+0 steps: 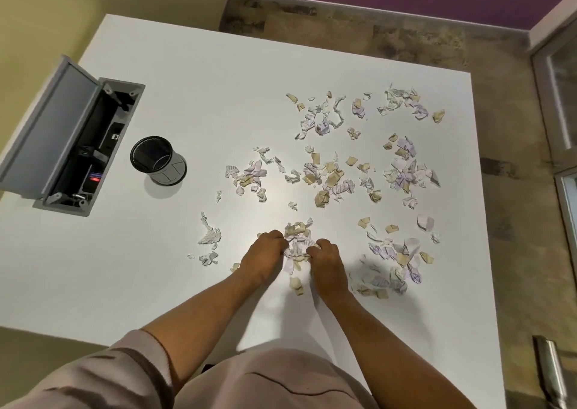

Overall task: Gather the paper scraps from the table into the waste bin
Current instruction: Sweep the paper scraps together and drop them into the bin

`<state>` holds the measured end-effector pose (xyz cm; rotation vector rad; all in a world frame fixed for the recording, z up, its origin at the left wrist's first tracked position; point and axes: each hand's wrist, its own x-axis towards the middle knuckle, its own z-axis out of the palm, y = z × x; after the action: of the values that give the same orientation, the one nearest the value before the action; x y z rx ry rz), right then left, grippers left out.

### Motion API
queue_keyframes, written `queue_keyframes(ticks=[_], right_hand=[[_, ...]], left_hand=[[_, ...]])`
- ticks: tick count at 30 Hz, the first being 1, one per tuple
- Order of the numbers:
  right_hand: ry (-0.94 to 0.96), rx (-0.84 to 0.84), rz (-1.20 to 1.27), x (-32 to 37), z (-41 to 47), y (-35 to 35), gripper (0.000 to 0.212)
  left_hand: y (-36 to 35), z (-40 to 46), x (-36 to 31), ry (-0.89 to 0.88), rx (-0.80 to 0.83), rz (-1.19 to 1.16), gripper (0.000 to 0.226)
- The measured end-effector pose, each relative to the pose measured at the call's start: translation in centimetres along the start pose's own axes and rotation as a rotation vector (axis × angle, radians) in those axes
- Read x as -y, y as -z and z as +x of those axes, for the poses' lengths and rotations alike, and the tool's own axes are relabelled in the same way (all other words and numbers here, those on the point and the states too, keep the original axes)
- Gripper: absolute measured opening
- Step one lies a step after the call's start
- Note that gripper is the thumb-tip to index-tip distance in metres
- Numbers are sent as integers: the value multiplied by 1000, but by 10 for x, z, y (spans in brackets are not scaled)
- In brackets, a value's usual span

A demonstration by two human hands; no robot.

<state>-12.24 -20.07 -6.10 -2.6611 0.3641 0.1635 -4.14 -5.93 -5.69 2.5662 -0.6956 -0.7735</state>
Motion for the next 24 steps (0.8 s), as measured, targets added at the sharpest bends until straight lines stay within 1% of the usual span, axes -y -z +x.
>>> queue_keyframes(ticks=[2,4,6,7,10,12,13,16,18,21,24], right_hand=[[8,-44,103,-6,2,0,19],[-105,-25,276,-13,7,2,13],[-266,-7,470,-20,9,3,13],[-320,-1,513,-23,10,4,13],[-428,35,617,-27,14,11,13],[-510,60,756,-26,16,16,16],[-535,70,834,-24,17,19,17],[-551,70,1099,-10,20,24,10],[-550,55,1245,3,24,28,10],[-567,65,1337,33,28,32,10],[-583,50,1409,67,34,35,12]], left_hand=[[3,-3,-2,32,-25,-58,29],[6,-7,-3,62,-67,-133,24],[13,-11,-7,81,-104,-187,20],[16,-12,-9,87,-120,-209,19],[26,-17,-14,132,-191,-284,23],[32,-22,-14,183,-239,-338,27],[34,-24,-14,205,-260,-370,26],[45,-32,-11,244,-315,-487,17],[52,-34,-6,252,-330,-553,16],[63,-35,9,283,-346,-691,18],[81,-36,26,284,-345,-736,20]])
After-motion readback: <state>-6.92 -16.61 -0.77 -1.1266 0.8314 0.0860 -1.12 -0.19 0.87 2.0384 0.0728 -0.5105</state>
